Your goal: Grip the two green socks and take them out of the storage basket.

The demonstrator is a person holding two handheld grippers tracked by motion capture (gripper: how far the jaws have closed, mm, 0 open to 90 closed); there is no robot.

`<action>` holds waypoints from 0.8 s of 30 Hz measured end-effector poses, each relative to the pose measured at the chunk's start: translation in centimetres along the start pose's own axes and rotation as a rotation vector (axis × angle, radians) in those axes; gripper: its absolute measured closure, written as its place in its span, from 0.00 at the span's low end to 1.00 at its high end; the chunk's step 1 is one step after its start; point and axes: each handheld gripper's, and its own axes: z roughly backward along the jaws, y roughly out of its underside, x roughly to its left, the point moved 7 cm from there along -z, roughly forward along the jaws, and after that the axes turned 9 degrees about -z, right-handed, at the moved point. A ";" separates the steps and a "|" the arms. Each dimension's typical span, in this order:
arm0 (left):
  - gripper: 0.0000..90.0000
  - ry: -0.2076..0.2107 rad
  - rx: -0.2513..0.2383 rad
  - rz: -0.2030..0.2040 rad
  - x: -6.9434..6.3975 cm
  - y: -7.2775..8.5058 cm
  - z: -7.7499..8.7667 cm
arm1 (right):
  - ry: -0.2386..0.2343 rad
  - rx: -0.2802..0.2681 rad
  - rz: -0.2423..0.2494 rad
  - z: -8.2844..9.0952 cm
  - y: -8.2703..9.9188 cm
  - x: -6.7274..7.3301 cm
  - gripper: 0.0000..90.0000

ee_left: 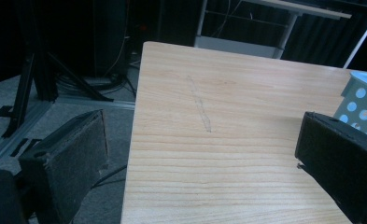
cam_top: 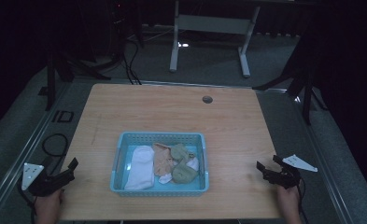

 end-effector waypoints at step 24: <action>0.03 0.005 0.001 0.005 0.0 0.0 0.0 | -0.291 0.256 0.174 0.2 -0.1 1.5 0.15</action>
